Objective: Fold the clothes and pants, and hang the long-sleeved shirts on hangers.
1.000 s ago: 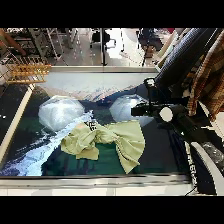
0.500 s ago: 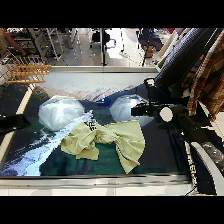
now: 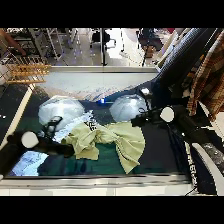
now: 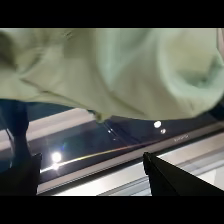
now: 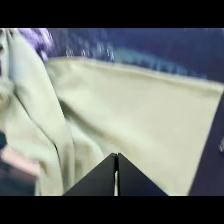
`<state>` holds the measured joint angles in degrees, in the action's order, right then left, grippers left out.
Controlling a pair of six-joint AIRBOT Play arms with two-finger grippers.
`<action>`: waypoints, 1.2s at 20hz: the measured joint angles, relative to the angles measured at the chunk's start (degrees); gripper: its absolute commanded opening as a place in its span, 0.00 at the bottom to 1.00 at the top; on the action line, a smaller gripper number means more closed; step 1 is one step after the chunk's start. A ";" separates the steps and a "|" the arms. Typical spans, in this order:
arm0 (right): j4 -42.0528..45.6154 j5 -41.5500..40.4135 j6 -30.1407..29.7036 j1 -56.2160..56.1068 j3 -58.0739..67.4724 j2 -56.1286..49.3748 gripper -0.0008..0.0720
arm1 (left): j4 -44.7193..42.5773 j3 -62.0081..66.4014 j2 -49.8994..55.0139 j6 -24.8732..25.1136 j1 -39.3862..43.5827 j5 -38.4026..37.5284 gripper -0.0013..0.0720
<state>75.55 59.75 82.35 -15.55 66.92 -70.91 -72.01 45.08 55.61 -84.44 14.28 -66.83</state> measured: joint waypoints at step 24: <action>-0.09 2.12 -23.10 -5.92 -19.69 5.16 0.03 | -27.58 4.94 1.55 -20.00 16.06 17.44 0.02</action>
<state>75.46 61.87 59.24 -21.47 47.22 -65.76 -99.59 50.02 57.17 -104.44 30.35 -49.39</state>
